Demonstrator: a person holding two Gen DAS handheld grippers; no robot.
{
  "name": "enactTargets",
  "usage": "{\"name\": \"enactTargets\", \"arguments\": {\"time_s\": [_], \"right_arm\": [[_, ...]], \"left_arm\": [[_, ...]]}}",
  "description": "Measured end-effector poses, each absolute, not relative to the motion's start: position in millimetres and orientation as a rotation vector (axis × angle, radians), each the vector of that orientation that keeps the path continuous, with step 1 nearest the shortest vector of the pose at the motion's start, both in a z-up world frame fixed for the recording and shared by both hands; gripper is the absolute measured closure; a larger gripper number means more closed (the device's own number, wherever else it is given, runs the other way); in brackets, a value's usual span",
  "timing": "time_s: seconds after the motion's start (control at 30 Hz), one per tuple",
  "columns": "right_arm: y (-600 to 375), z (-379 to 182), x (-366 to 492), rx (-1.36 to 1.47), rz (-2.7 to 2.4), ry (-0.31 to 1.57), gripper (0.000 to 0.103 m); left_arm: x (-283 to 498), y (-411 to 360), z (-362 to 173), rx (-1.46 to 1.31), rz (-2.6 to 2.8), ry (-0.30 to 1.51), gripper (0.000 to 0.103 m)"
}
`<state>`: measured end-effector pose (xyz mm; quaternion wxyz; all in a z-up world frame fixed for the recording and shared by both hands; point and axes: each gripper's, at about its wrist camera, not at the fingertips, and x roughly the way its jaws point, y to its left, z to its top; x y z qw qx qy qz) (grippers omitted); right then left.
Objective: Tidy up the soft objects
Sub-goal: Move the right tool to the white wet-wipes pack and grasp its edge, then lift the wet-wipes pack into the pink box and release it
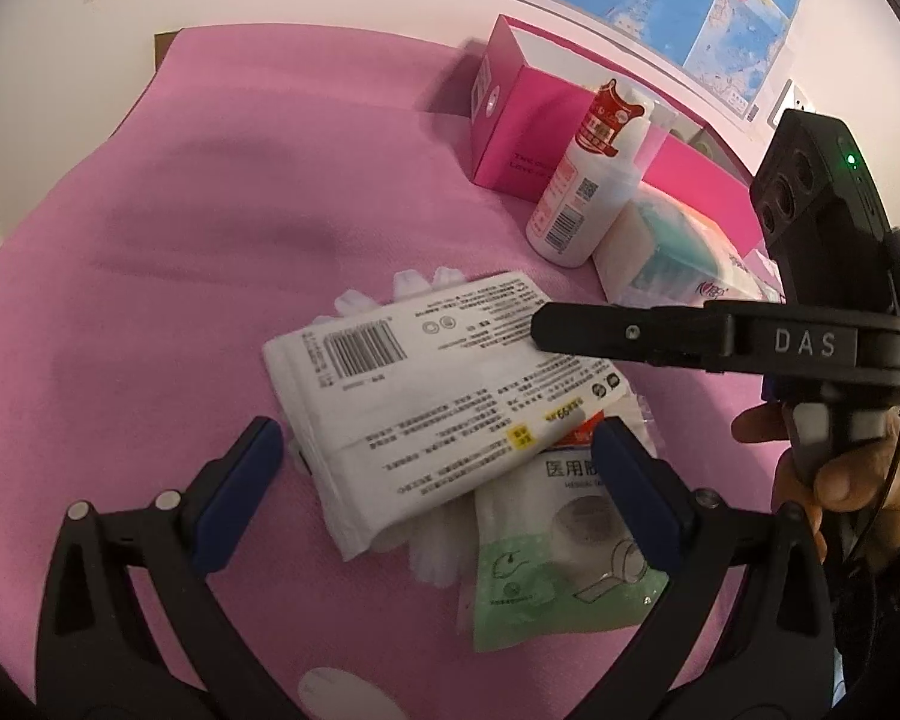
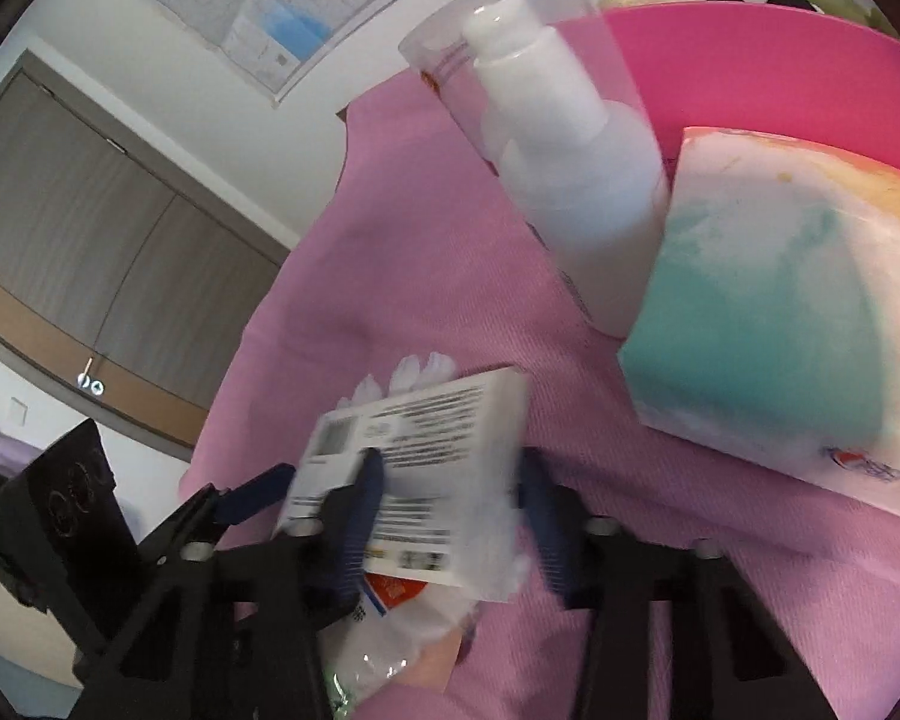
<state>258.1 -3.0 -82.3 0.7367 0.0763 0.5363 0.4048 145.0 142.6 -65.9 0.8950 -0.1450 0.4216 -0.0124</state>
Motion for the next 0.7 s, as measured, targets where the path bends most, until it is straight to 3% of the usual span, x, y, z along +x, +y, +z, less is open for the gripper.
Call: {"name": "enactTargets", "arguments": {"time_s": [0.37, 0.57, 0.7], "right_arm": [[-4.1, -74.8, 252.8, 0.219, 0.969, 1.156, 0.083], [-4.3, -75.4, 250.0, 0.248, 0.994, 1.168, 0.085], [-7.2, -73.9, 250.3, 0.258, 1.001, 1.163, 0.086]], "left_arm": [[147.2, 142.2, -68.3, -0.291, -0.043, 0.859, 0.0], [146.4, 142.0, -68.2, -0.282, -0.059, 0.852, 0.001], [143.9, 136.1, -64.6, -0.255, -0.064, 0.843, 0.011]]}}
